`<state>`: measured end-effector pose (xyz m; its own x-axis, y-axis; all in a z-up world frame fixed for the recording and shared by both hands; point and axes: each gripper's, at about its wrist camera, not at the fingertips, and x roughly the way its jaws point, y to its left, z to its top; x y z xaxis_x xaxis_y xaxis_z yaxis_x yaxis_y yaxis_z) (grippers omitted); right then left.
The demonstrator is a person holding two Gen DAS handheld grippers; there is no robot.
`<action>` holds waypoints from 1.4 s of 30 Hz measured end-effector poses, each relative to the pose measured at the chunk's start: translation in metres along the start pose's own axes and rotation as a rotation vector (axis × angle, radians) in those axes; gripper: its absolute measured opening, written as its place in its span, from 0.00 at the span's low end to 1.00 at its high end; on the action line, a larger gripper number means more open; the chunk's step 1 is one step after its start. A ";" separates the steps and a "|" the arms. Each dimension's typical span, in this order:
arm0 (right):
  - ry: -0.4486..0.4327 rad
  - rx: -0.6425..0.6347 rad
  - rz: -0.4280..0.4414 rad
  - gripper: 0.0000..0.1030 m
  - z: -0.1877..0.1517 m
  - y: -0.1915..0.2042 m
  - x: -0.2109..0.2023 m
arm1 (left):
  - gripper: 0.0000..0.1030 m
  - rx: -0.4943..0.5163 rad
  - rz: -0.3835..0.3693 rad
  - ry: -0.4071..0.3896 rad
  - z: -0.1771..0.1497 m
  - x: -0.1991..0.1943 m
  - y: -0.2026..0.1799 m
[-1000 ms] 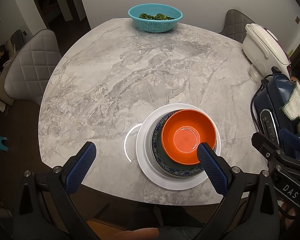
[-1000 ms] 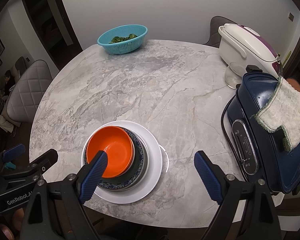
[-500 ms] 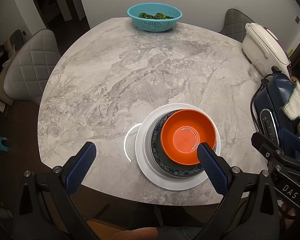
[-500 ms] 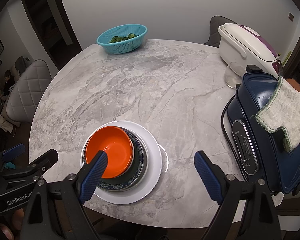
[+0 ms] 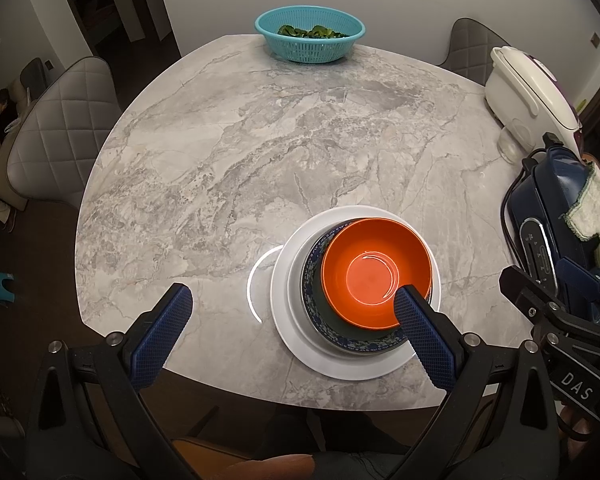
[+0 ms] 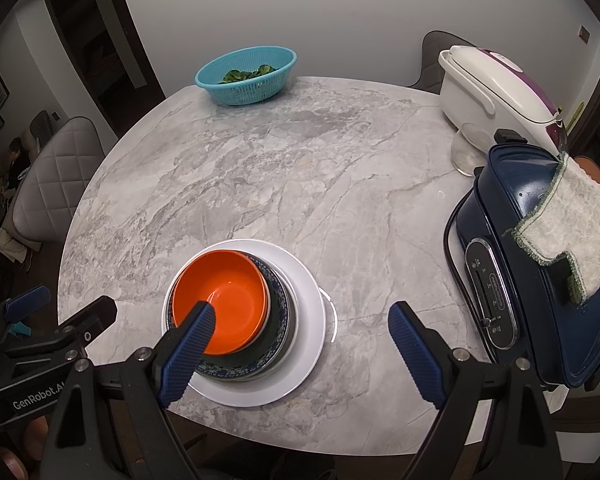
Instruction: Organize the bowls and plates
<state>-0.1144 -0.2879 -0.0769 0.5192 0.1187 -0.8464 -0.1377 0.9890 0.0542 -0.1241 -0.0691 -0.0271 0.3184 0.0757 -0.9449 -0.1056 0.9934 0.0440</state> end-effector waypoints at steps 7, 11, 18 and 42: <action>0.000 -0.001 0.000 0.88 0.000 0.000 -0.001 | 0.99 0.003 0.000 0.001 0.001 0.002 0.000; 0.001 -0.002 0.000 0.88 -0.001 -0.001 0.001 | 0.99 0.003 -0.001 0.001 0.001 0.002 0.000; 0.002 -0.003 0.001 0.88 0.000 -0.001 0.001 | 0.99 0.004 -0.002 0.002 0.002 0.002 0.001; 0.005 -0.006 0.001 0.88 0.002 -0.002 0.002 | 0.99 0.006 -0.002 0.003 0.003 0.003 0.000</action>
<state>-0.1113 -0.2890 -0.0777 0.5151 0.1195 -0.8487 -0.1432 0.9883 0.0523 -0.1205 -0.0683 -0.0290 0.3161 0.0737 -0.9458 -0.0998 0.9940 0.0441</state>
